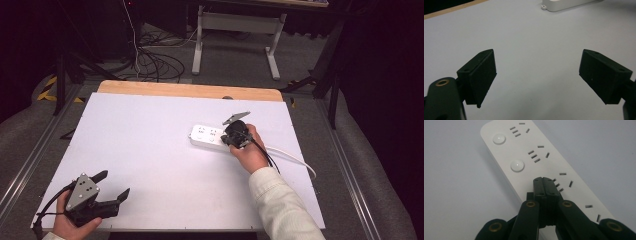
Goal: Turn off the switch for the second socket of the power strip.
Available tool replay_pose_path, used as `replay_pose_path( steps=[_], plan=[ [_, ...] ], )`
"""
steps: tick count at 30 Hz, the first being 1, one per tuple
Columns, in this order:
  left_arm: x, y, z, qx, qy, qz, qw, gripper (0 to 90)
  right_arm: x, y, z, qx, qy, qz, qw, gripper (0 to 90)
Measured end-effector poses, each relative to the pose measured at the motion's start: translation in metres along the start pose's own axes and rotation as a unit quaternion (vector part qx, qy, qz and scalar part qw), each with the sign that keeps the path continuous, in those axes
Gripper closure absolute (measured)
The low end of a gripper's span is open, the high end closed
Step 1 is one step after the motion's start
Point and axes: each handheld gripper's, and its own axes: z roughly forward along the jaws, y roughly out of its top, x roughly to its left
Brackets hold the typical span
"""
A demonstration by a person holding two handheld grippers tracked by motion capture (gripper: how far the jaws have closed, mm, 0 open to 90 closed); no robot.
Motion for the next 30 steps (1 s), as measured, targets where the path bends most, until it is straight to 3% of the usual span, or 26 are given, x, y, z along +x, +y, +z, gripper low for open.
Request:
replay_pose_path(
  steps=[7, 11, 16, 25, 30],
  plan=[
    [0.000, 0.000, 0.000, 0.001, 0.001, 0.001, 1.0000, 14.8, 0.000, 0.000, 0.001, -0.005, 0.002, 0.002, 1.0000, 90.0],
    [0.000, 0.000, 0.000, 0.000, 0.001, 0.002, 1.0000, 14.8, 0.005, 0.003, 0.004, 0.003, -0.015, -0.012, 0.9998, 90.0],
    [0.000, 0.000, 0.000, -0.002, 0.000, -0.002, 1.0000, 14.8, 0.002, 0.002, 0.004, -0.002, -0.004, 0.006, 1.0000, 90.0],
    [0.000, 0.000, 0.000, 0.000, 0.001, 0.000, 1.0000, 14.8, 0.010, 0.004, 0.002, 0.000, -0.030, -0.020, 0.9993, 90.0],
    [0.000, 0.000, 0.000, -0.001, 0.000, -0.001, 1.0000, 14.7, 0.011, 0.006, -0.003, -0.003, -0.023, -0.034, 0.9992, 90.0]
  ],
)
